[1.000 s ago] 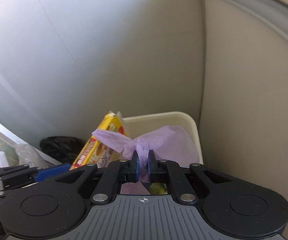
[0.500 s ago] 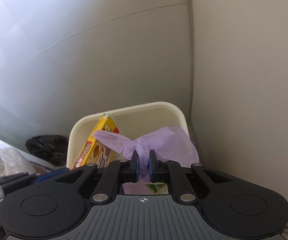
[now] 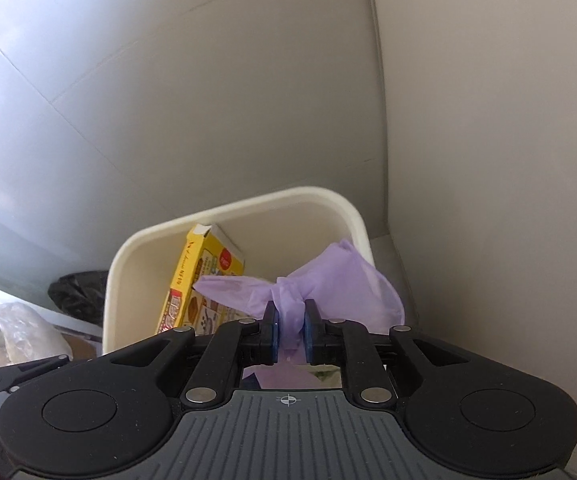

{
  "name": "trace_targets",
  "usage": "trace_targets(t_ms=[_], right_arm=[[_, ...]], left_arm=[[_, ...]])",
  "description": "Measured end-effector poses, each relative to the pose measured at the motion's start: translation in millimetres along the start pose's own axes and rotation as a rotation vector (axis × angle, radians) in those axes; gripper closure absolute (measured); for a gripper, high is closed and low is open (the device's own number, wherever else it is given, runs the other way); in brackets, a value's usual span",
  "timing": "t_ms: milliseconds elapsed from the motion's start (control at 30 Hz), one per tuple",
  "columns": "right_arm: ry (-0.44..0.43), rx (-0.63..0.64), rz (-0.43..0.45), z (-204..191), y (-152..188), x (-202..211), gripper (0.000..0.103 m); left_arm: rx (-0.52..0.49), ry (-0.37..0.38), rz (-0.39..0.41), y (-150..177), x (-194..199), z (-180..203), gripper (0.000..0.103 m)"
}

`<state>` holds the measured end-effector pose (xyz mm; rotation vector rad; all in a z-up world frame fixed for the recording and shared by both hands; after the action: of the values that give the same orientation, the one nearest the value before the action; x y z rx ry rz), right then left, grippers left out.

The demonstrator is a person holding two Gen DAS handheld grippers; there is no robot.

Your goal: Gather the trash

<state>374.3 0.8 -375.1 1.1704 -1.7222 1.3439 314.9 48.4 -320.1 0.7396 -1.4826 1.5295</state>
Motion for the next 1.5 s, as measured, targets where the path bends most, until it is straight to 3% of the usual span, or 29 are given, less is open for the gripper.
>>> trace_targets(t_ms=[300,567,600,667,700,733,800,1133,1333,1500], right_arm=[[0.03,-0.001,-0.025,-1,3,-36,0.089],[0.027,0.025,-0.018,-15,10,-41,0.088],[0.023,0.023,-0.02,-14,11,-39,0.086],[0.001,0.007,-0.019,-14,11,-33,0.067],[-0.022,-0.002,-0.012,-14,12,-28,0.05],[-0.046,-0.011,-0.007,-14,11,-25,0.04],[-0.044,-0.012,0.014,-17,11,-15,0.032],[-0.037,0.014,0.082,-31,14,39,0.027],[-0.037,0.055,0.142,-40,29,84,0.019],[-0.024,0.08,0.187,-45,48,123,0.018]], left_arm=[[-0.031,-0.055,-0.101,7,-38,2,0.083],[-0.089,-0.114,-0.131,10,-54,14,0.083],[-0.083,-0.103,-0.121,9,-52,14,0.08],[-0.082,-0.086,-0.074,6,-41,8,0.077],[-0.089,-0.081,-0.048,5,-35,6,0.072],[-0.095,-0.079,-0.033,4,-31,6,0.062],[-0.106,-0.086,-0.004,3,-22,6,0.048],[-0.106,-0.085,0.069,5,29,-6,0.025],[-0.093,-0.12,0.105,13,66,0,0.011],[-0.048,-0.148,0.12,29,93,16,0.004]])
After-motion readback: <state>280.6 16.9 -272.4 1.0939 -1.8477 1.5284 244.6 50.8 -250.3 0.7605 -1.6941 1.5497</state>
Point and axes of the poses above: each gripper's, at about its wrist camera, not at the fingertips, and x roughly against the way its jaws point, z to its right, y to its underside, the point moved 6 cm from there along -x, roughly the way its jaws point, and after that the axes turned 7 degrees about -x, right-handed, at the moved point
